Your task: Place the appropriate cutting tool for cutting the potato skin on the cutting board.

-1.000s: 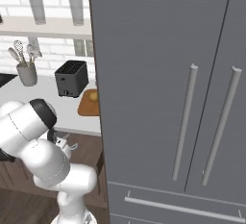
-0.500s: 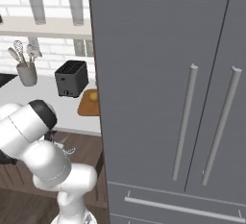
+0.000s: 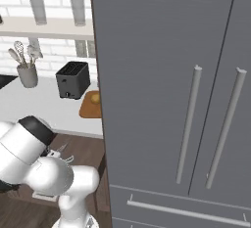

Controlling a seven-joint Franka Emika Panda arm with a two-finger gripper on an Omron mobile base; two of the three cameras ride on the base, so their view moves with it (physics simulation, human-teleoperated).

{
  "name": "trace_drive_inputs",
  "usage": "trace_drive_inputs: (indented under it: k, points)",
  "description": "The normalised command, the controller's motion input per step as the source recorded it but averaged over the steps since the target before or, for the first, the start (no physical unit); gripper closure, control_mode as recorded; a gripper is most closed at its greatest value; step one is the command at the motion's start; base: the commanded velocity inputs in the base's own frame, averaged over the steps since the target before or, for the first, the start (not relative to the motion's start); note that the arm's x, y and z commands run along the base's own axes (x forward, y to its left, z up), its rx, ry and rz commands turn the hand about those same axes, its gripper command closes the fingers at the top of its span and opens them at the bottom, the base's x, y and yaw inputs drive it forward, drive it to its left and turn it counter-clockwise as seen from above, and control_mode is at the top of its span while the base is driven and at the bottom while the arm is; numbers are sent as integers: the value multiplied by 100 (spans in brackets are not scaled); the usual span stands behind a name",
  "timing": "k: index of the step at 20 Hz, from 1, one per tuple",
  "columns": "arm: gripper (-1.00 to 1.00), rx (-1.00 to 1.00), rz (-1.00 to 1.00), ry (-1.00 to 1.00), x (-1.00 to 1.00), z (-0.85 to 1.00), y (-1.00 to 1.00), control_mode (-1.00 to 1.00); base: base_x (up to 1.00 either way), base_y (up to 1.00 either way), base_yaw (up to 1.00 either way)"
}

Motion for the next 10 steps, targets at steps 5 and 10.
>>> trace_drive_inputs:
  k: [5,10]
  points:
    - [-100,0,-14,-9,82,42,0,-100,0,0,0]
    - [-100,0,-19,-3,86,1,14,-100,0,0,0]
